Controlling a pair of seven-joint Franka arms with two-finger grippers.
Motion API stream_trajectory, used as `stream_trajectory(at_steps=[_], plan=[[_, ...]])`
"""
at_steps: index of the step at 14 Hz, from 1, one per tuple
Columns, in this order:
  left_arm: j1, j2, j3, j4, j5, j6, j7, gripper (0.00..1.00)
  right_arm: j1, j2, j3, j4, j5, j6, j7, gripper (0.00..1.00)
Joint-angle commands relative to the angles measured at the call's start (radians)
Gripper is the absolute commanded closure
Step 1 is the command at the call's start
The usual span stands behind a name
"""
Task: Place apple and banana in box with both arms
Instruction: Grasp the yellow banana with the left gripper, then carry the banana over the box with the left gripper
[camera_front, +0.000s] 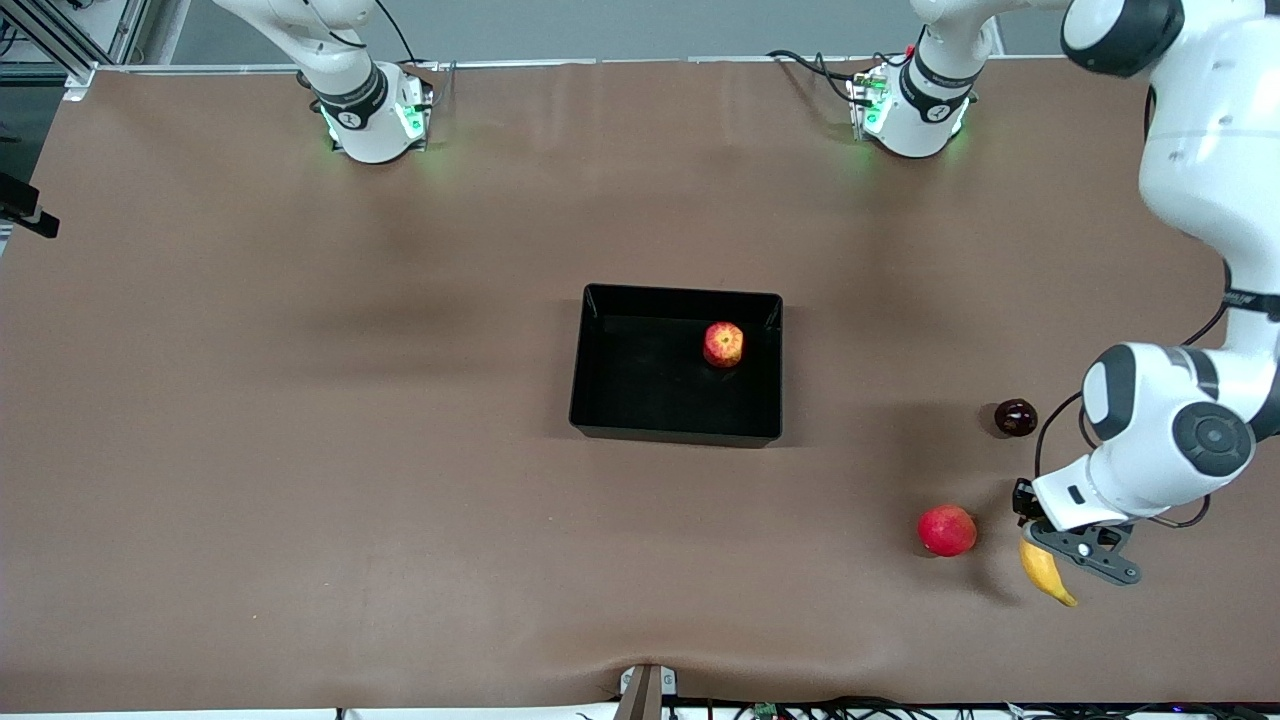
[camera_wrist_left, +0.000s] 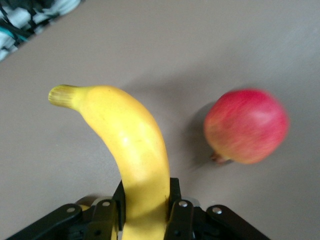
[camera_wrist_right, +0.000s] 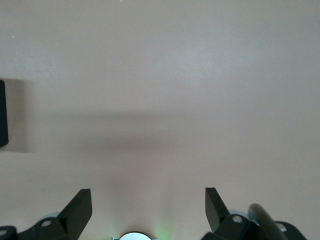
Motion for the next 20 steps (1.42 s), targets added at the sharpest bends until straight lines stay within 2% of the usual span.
stream_trajectory(at_steps=[1, 9, 14, 20], plan=[[-0.007, -0.088, -0.046, -0.028, -0.019, -0.063, -0.084, 1.00, -0.039, 0.003, 0.014, 0.008, 0.021, -0.016, -0.019, 0.00], [-0.032, -0.105, -0.286, -0.030, -0.024, -0.148, -0.506, 1.00, -0.059, 0.009, 0.014, 0.008, 0.036, -0.018, -0.019, 0.00], [-0.229, -0.108, -0.293, -0.027, -0.007, -0.156, -0.842, 1.00, -0.060, 0.009, 0.014, 0.008, 0.036, -0.018, -0.021, 0.00], [-0.413, -0.050, -0.272, -0.025, 0.055, -0.145, -0.994, 1.00, -0.071, 0.012, 0.014, 0.008, 0.046, -0.024, -0.021, 0.00]])
